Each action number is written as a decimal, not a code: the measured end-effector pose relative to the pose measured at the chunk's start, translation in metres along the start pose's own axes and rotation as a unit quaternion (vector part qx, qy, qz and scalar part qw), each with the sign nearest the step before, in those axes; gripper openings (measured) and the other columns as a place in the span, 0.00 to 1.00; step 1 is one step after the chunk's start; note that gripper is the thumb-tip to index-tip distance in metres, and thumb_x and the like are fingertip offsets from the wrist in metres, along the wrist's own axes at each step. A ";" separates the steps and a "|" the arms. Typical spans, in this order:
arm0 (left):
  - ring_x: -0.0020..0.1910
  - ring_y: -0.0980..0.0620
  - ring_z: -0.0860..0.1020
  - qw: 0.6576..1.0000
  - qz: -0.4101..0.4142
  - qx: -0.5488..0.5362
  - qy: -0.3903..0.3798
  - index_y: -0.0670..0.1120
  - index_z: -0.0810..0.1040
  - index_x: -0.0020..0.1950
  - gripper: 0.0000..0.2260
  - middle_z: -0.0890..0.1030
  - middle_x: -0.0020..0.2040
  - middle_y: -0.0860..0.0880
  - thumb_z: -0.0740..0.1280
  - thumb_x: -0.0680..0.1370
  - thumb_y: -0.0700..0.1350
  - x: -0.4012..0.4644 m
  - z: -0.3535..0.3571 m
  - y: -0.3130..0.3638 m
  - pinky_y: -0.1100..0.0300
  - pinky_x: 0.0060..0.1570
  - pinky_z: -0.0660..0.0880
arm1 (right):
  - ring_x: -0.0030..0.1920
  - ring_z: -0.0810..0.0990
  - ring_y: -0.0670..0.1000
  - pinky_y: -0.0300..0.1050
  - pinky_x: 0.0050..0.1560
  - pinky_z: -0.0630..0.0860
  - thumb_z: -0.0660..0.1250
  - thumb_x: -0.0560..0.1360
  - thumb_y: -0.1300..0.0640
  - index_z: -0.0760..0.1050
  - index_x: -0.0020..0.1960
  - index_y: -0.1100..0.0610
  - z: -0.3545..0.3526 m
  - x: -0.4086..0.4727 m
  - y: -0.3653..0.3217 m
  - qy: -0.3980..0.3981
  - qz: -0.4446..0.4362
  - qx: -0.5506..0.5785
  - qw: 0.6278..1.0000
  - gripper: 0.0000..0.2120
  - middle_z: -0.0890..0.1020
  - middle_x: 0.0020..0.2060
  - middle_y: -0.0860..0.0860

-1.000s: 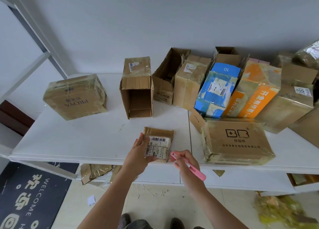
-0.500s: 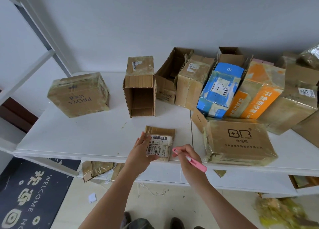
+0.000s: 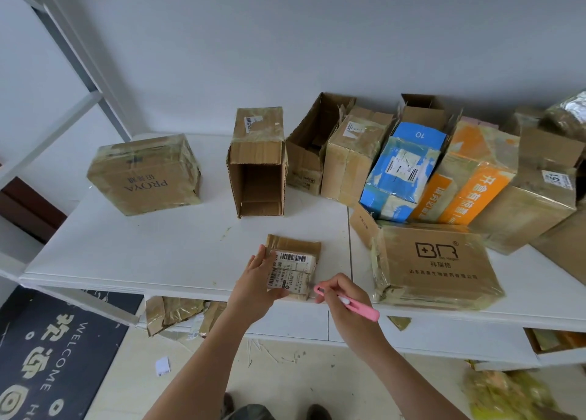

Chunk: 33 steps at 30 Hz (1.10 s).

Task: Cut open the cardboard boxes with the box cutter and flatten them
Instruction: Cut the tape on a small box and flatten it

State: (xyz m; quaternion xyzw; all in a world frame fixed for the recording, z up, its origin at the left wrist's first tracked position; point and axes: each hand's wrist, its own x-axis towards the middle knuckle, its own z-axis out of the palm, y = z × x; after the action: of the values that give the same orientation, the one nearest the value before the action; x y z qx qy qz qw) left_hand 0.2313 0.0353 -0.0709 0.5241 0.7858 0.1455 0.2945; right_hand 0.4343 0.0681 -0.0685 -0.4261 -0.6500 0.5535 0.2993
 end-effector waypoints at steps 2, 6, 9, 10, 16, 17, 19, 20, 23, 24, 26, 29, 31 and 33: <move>0.79 0.51 0.51 1.000 0.002 -0.004 0.001 0.49 0.50 0.81 0.40 0.45 0.81 0.51 0.71 0.77 0.46 0.000 0.000 -0.001 0.52 0.74 0.62 | 0.46 0.83 0.45 0.33 0.44 0.76 0.62 0.81 0.63 0.76 0.46 0.57 0.000 0.002 -0.002 0.018 -0.002 0.003 1.000 0.06 0.84 0.41 0.46; 0.79 0.51 0.51 1.000 -0.006 -0.010 0.005 0.49 0.50 0.81 0.40 0.45 0.81 0.52 0.71 0.77 0.47 0.001 0.001 0.000 0.53 0.75 0.61 | 0.47 0.82 0.46 0.35 0.43 0.75 0.62 0.81 0.63 0.74 0.48 0.56 0.006 0.005 -0.003 0.045 -0.006 -0.002 0.999 0.05 0.83 0.43 0.46; 0.79 0.51 0.50 1.000 -0.012 -0.014 0.006 0.48 0.50 0.81 0.40 0.45 0.81 0.52 0.71 0.77 0.47 0.001 0.002 -0.001 0.52 0.75 0.60 | 0.48 0.82 0.50 0.46 0.47 0.78 0.63 0.81 0.61 0.74 0.47 0.56 0.009 -0.002 0.001 0.011 0.004 -0.016 1.000 0.05 0.83 0.42 0.48; 0.79 0.51 0.50 1.000 -0.012 -0.014 0.007 0.49 0.50 0.81 0.40 0.45 0.81 0.52 0.71 0.77 0.47 0.001 0.001 -0.001 0.52 0.75 0.60 | 0.48 0.82 0.51 0.47 0.46 0.78 0.63 0.81 0.61 0.74 0.46 0.56 0.008 -0.006 0.003 0.000 0.008 -0.019 1.000 0.05 0.83 0.42 0.48; 0.80 0.48 0.50 0.999 0.001 -0.043 -0.015 0.48 0.53 0.80 0.40 0.47 0.81 0.48 0.73 0.75 0.46 0.003 -0.010 -0.002 0.46 0.76 0.57 | 0.35 0.79 0.47 0.36 0.33 0.73 0.63 0.81 0.61 0.73 0.47 0.57 -0.009 0.007 -0.011 0.030 -0.041 -0.036 0.998 0.03 0.82 0.39 0.53; 0.80 0.47 0.48 0.999 0.002 -0.045 -0.019 0.49 0.54 0.80 0.40 0.47 0.81 0.48 0.74 0.75 0.47 0.004 -0.013 -0.004 0.44 0.76 0.55 | 0.33 0.77 0.48 0.38 0.31 0.72 0.63 0.81 0.62 0.72 0.48 0.57 -0.014 0.014 -0.015 0.044 -0.072 -0.067 0.994 0.03 0.81 0.38 0.53; 0.80 0.47 0.45 0.997 -0.014 -0.079 -0.012 0.49 0.56 0.80 0.40 0.50 0.81 0.46 0.74 0.74 0.51 0.004 -0.016 -0.005 0.42 0.76 0.51 | 0.32 0.74 0.47 0.40 0.31 0.72 0.63 0.80 0.64 0.71 0.49 0.59 -0.022 0.028 -0.019 0.057 -0.130 -0.169 0.975 0.03 0.79 0.38 0.52; 0.80 0.47 0.45 0.994 -0.034 -0.104 0.004 0.50 0.57 0.79 0.39 0.53 0.80 0.45 0.74 0.74 0.53 0.004 -0.015 -0.004 0.43 0.76 0.51 | 0.33 0.74 0.48 0.42 0.34 0.72 0.63 0.79 0.66 0.72 0.49 0.60 -0.026 0.034 -0.019 0.055 -0.155 -0.229 0.959 0.03 0.77 0.37 0.51; 0.76 0.40 0.54 0.981 -0.124 -0.137 0.057 0.51 0.55 0.78 0.40 0.62 0.74 0.41 0.72 0.73 0.59 0.002 -0.005 0.004 0.43 0.73 0.56 | 0.41 0.75 0.50 0.47 0.40 0.73 0.60 0.78 0.67 0.72 0.52 0.59 -0.030 0.050 -0.012 0.013 -0.161 -0.391 0.906 0.06 0.76 0.40 0.51; 0.73 0.39 0.58 0.977 -0.147 -0.142 0.060 0.51 0.54 0.78 0.41 0.64 0.71 0.40 0.72 0.73 0.59 0.002 0.000 0.007 0.44 0.72 0.57 | 0.45 0.75 0.51 0.47 0.43 0.75 0.61 0.78 0.66 0.71 0.57 0.58 -0.029 0.054 -0.008 -0.003 -0.137 -0.447 0.884 0.09 0.77 0.45 0.52; 0.67 0.39 0.62 0.973 -0.164 -0.150 0.059 0.52 0.53 0.78 0.41 0.68 0.66 0.41 0.73 0.73 0.58 0.003 0.005 0.009 0.47 0.69 0.58 | 0.53 0.74 0.51 0.46 0.49 0.77 0.64 0.77 0.63 0.67 0.67 0.56 -0.026 0.062 -0.002 -0.031 -0.087 -0.523 0.847 0.20 0.76 0.55 0.52; 0.64 0.41 0.65 0.969 -0.177 -0.159 0.060 0.55 0.59 0.75 0.37 0.65 0.56 0.47 0.76 0.72 0.53 0.007 -0.001 0.007 0.48 0.66 0.62 | 0.62 0.72 0.52 0.48 0.58 0.76 0.64 0.79 0.59 0.60 0.75 0.55 -0.022 0.071 -0.003 -0.064 -0.053 -0.558 0.826 0.27 0.73 0.64 0.53; 0.64 0.40 0.65 0.964 -0.192 -0.175 0.053 0.57 0.60 0.74 0.37 0.63 0.55 0.48 0.77 0.71 0.50 0.008 -0.007 0.005 0.47 0.67 0.63 | 0.65 0.71 0.53 0.49 0.62 0.73 0.67 0.78 0.59 0.59 0.76 0.53 -0.019 0.076 -0.007 -0.068 -0.042 -0.573 0.816 0.31 0.72 0.67 0.52; 0.64 0.41 0.65 0.963 -0.191 -0.182 0.052 0.58 0.62 0.74 0.37 0.63 0.55 0.48 0.77 0.71 0.48 0.007 -0.011 0.004 0.47 0.66 0.64 | 0.66 0.69 0.53 0.49 0.63 0.72 0.71 0.75 0.59 0.61 0.76 0.52 -0.012 0.077 -0.013 -0.044 -0.062 -0.534 0.842 0.33 0.72 0.67 0.52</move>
State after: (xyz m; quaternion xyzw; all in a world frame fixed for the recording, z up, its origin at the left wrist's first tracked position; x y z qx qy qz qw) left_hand 0.2249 0.0441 -0.0621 0.2932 0.8457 0.2539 0.3665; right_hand 0.4064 0.1415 -0.0593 -0.4540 -0.8824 0.1194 0.0301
